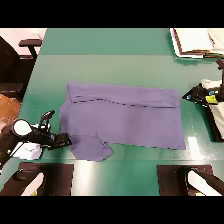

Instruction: Fold the shirts.

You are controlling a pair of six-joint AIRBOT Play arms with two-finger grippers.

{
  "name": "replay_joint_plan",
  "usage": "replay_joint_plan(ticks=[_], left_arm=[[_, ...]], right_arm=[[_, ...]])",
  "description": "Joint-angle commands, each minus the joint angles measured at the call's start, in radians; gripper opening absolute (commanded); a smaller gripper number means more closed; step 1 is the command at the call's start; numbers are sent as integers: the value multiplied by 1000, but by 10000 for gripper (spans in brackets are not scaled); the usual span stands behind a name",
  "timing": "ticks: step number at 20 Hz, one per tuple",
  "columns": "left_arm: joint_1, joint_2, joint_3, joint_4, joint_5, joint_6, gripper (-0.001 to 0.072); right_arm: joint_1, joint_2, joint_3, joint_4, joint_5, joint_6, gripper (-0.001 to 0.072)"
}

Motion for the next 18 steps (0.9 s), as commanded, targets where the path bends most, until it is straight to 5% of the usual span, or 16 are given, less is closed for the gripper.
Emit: replay_joint_plan(ticks=[1,4,5,6,13,15,18], left_arm=[[-1,12,-79,-140,135,6,502],[-1,12,-82,-179,149,37,498],[-1,12,-82,-180,142,37,343],[-1,12,-82,-181,122,55,53],[-1,122,31,-75,-49,51,26],[-1,137,72,-64,-67,50,26],[-1,137,84,-65,-68,54,27]], right_arm=[[0,6,-6,1,-4,-1,389],[-1,6,-6,1,-2,-1,389],[-1,6,-6,0,8,-1,389],[-11,6,-6,-2,28,-3,389],[-274,70,-196,-248,211,-25,394],[-373,85,-336,-240,215,-25,543],[-405,84,-496,-235,192,-25,508]])
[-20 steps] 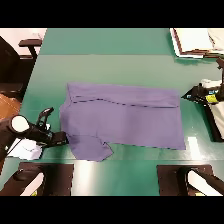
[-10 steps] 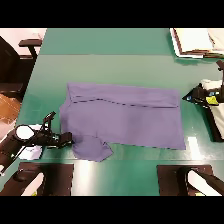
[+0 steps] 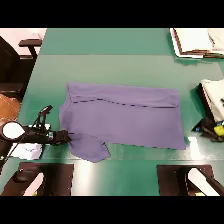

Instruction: Fold the shirts.

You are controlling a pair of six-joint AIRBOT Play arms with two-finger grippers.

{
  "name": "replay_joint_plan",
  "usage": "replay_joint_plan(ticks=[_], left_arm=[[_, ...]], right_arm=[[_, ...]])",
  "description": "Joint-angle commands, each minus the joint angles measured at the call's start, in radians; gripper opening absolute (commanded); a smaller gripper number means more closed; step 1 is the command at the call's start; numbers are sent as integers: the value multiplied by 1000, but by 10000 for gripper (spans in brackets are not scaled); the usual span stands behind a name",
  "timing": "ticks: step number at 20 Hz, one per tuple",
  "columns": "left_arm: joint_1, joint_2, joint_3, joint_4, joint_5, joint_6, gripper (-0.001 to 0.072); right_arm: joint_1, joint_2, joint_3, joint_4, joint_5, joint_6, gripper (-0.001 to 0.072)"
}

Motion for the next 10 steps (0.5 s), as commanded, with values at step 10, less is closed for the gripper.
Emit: replay_joint_plan(ticks=[10], left_arm=[[0,14,24,19,-16,-2,28]], right_arm=[[137,10,-201,5,-131,27,251]])
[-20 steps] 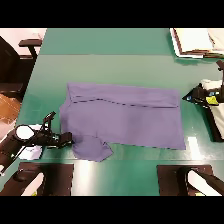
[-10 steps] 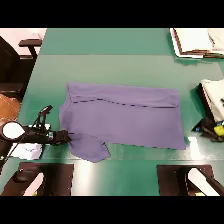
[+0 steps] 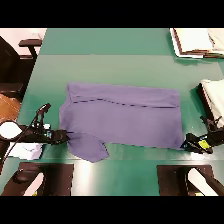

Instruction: Fold the shirts.

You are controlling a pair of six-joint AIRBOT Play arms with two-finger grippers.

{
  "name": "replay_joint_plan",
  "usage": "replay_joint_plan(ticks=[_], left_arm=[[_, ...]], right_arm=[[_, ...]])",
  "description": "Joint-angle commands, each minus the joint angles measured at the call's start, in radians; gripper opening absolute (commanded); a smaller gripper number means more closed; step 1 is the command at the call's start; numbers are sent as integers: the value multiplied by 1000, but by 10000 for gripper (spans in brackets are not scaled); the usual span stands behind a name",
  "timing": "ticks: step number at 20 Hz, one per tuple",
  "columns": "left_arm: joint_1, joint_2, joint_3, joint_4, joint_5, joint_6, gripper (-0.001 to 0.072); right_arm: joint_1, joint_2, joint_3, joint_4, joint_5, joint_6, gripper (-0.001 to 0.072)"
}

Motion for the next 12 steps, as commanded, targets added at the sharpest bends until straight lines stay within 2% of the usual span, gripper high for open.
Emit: replay_joint_plan(ticks=[1,2,3,5,8,12], left_arm=[[0,1,1,3,0,0,28],[0,1,1,3,0,0,28],[0,1,3,3,-3,0,27],[0,1,37,5,-33,3,27],[0,-6,151,5,-75,57,27],[0,-138,288,7,-23,108,26]], right_arm=[[56,0,12,14,-65,5,162],[74,0,21,11,-70,5,72],[89,0,35,10,-66,5,19],[115,0,91,5,-26,5,19],[163,-1,224,2,26,13,18],[245,-69,434,3,20,52,18]])
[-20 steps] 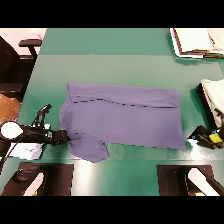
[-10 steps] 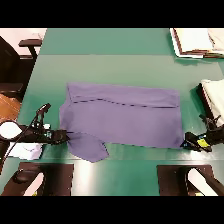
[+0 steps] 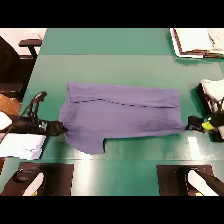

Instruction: Fold the shirts.

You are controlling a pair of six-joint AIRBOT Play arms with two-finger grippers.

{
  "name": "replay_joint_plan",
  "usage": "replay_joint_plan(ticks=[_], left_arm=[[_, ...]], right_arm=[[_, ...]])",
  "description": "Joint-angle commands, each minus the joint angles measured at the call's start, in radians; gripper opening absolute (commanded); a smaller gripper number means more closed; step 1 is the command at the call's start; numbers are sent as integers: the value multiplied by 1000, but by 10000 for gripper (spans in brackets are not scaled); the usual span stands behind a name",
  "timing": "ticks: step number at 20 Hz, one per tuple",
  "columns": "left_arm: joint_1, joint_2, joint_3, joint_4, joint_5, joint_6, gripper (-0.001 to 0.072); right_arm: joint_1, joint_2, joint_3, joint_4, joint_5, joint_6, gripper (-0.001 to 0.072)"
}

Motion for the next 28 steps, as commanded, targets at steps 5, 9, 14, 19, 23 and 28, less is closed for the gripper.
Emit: replay_joint_plan(ticks=[5,9,14,19,23,28], left_arm=[[0,-444,357,1,193,151,27],[0,-744,629,1,269,183,28],[0,-949,807,-1,340,225,29],[2,-959,834,-14,350,211,500],[0,-959,893,-26,208,210,500],[-27,-959,893,-132,204,225,38]], right_arm=[[114,-287,431,3,-26,31,18],[108,-482,611,3,-29,31,18],[108,-684,798,61,-14,30,19],[76,-757,891,196,-5,-40,346],[-35,-685,760,222,33,-83,484],[-179,-666,506,389,-11,-189,536]])
